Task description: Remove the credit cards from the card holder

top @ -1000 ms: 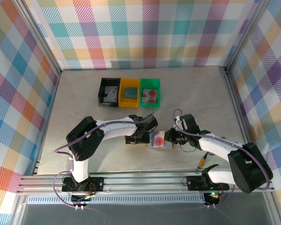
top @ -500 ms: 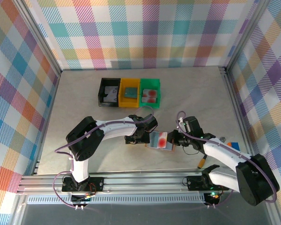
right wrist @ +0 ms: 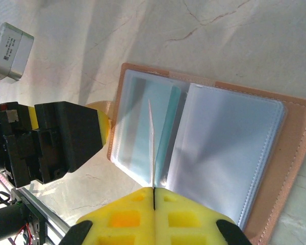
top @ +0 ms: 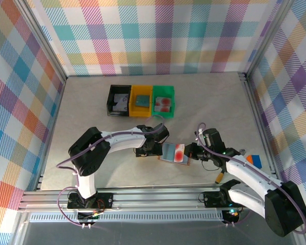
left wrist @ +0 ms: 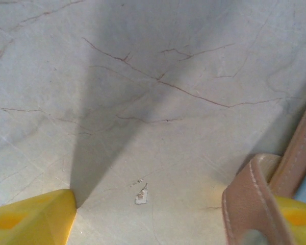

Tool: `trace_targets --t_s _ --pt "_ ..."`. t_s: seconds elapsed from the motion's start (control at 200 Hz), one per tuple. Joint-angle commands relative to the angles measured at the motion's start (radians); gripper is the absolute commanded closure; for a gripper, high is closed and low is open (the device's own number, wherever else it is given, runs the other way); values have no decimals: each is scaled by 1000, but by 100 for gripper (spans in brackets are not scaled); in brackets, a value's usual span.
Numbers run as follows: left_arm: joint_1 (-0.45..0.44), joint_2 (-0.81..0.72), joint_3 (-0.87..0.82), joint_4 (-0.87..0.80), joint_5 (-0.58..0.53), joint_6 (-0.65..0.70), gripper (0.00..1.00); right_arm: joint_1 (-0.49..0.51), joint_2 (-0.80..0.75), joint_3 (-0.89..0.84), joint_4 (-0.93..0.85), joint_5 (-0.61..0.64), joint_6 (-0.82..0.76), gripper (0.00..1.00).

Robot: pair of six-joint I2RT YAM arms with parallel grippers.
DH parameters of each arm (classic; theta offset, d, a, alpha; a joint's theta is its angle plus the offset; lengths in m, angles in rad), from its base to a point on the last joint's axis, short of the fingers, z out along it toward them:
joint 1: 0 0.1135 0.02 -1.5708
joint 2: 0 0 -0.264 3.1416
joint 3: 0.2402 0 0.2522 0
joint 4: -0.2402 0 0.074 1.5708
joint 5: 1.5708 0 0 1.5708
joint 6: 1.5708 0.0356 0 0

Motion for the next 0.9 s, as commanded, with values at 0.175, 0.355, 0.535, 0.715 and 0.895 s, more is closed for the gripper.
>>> trace_targets --t_s 0.175,0.355,0.535,0.715,0.895 --pt "77 -162 -121 152 266 114 19 -10 -44 11 14 -97 -31 100" --pt "142 -289 -138 206 429 255 19 -9 -58 12 78 -201 -26 100" --pt "195 -342 -153 252 566 316 18 -10 -60 16 126 -290 -24 100" --pt "219 -319 -163 314 710 334 19 -10 -60 18 190 -396 -10 100" --pt "222 -345 -198 454 848 318 20 -9 -36 25 222 -457 -1 100"
